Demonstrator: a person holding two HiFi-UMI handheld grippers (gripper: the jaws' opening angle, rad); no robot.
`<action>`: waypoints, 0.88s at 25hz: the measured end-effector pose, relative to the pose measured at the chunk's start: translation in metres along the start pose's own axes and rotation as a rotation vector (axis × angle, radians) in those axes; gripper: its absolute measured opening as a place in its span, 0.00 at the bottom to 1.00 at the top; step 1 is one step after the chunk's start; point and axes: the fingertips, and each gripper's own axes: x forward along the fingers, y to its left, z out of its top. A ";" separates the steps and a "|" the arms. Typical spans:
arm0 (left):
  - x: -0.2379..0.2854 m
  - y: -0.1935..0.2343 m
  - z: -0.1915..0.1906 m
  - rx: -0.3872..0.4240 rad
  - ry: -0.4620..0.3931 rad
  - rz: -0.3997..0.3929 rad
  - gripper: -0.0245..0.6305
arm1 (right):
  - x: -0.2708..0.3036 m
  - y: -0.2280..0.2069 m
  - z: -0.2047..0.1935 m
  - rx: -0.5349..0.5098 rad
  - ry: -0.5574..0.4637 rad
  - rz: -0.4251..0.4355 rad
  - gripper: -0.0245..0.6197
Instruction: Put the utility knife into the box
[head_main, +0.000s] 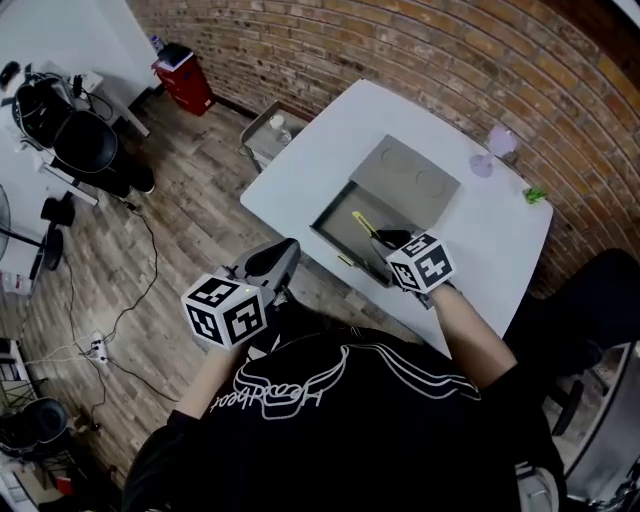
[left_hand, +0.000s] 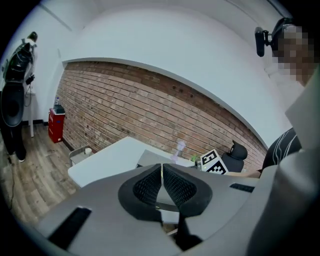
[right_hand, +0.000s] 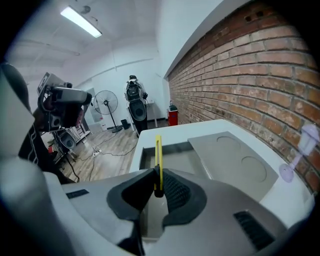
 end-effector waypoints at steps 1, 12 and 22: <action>0.004 0.004 0.003 0.002 0.004 -0.009 0.09 | 0.007 -0.003 -0.003 0.002 0.022 -0.004 0.13; 0.030 0.050 0.025 0.007 0.067 -0.057 0.09 | 0.066 -0.034 -0.034 -0.061 0.271 -0.099 0.13; 0.042 0.060 0.019 -0.003 0.095 -0.080 0.09 | 0.075 -0.039 -0.046 -0.072 0.343 -0.087 0.14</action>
